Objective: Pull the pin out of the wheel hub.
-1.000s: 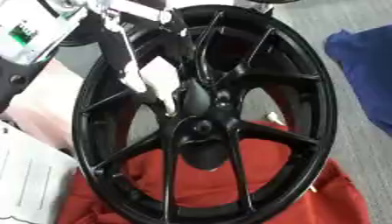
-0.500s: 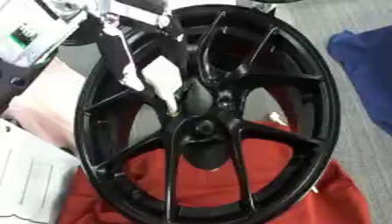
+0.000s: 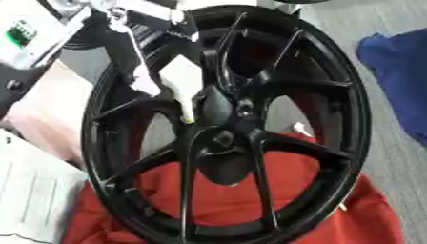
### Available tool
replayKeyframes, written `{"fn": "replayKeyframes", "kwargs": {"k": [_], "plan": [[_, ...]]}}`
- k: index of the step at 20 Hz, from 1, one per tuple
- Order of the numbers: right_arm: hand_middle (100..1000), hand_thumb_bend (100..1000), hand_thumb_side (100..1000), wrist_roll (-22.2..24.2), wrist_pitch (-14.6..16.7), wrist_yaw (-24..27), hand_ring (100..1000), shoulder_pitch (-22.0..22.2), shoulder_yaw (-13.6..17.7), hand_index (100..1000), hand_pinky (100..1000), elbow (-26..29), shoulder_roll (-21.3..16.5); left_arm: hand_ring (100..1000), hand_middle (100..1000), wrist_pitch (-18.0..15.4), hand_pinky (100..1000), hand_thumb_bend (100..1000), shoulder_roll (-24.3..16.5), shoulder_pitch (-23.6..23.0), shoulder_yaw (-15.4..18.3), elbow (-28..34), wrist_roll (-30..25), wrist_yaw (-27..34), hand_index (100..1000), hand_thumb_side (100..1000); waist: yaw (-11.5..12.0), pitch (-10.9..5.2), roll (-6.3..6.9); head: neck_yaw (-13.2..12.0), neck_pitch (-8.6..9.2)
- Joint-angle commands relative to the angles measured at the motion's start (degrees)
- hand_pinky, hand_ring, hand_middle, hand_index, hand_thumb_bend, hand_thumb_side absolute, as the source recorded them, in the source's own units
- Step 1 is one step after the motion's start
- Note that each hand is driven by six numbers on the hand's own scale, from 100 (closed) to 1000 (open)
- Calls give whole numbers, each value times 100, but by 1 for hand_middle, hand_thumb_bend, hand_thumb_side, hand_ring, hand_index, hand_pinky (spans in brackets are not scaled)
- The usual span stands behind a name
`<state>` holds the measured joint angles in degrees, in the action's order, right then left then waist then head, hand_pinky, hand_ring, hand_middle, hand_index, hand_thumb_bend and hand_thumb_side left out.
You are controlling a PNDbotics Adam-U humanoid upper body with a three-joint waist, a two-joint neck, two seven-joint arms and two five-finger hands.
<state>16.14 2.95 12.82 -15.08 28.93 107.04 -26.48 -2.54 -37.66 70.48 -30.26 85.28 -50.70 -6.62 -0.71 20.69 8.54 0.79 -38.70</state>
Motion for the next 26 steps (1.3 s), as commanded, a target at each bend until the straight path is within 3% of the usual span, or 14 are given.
{"fn": "replayKeyframes", "kwargs": {"k": [1,6,9,13,16,18,20,21,22,23,26], "plan": [[640,100,579,-3,-16,-21,647,-27,29,782,871,47,-121,536,382,123,684,313,-418,98,445,354,277,127,410,100,16,-115,-58,8,21],[640,100,579,-15,-25,-31,647,-3,45,783,871,51,-125,516,353,288,660,339,-983,-144,1373,891,1091,269,405,100,70,-126,-63,64,27],[640,100,579,-35,-32,-35,648,17,70,783,871,61,-123,517,353,359,665,344,-1458,-560,1912,984,1547,304,415,100,126,-128,-70,107,30],[640,100,580,-80,-51,-46,647,45,122,783,871,76,-105,519,401,418,672,350,-2151,-1641,2604,935,2161,345,461,100,218,-116,-97,185,31],[640,100,582,-132,-66,-40,647,39,177,783,871,85,-56,523,434,439,679,350,-2374,-2545,3098,927,2633,418,498,100,247,-91,-150,228,65],[640,100,582,-169,-79,-17,648,20,203,783,872,102,-31,556,489,486,709,380,-2382,-3079,3373,908,2867,404,563,100,245,-77,-177,245,100],[640,100,582,-195,-94,-3,647,9,218,783,872,115,-12,652,625,576,768,459,-2327,-3512,3579,841,3013,303,739,100,246,-63,-198,278,137],[640,100,582,-200,-100,-1,647,5,219,783,872,119,-7,696,684,624,789,524,-2302,-3684,3654,795,3046,244,794,216,249,-59,-204,290,154],[640,100,582,-203,-103,-1,647,6,222,783,872,122,-4,745,750,663,812,629,-2284,-3840,3724,748,3085,174,847,432,257,-55,-211,312,170],[641,100,582,-205,-105,-3,647,10,224,783,872,123,-1,756,762,688,817,654,-2271,-3964,3786,701,3132,115,863,510,265,-53,-216,329,180],[641,100,581,-207,-104,-7,647,24,225,783,872,121,-5,755,767,719,816,631,-2258,-4129,3942,561,3359,52,872,556,287,-65,-221,346,188]]}}
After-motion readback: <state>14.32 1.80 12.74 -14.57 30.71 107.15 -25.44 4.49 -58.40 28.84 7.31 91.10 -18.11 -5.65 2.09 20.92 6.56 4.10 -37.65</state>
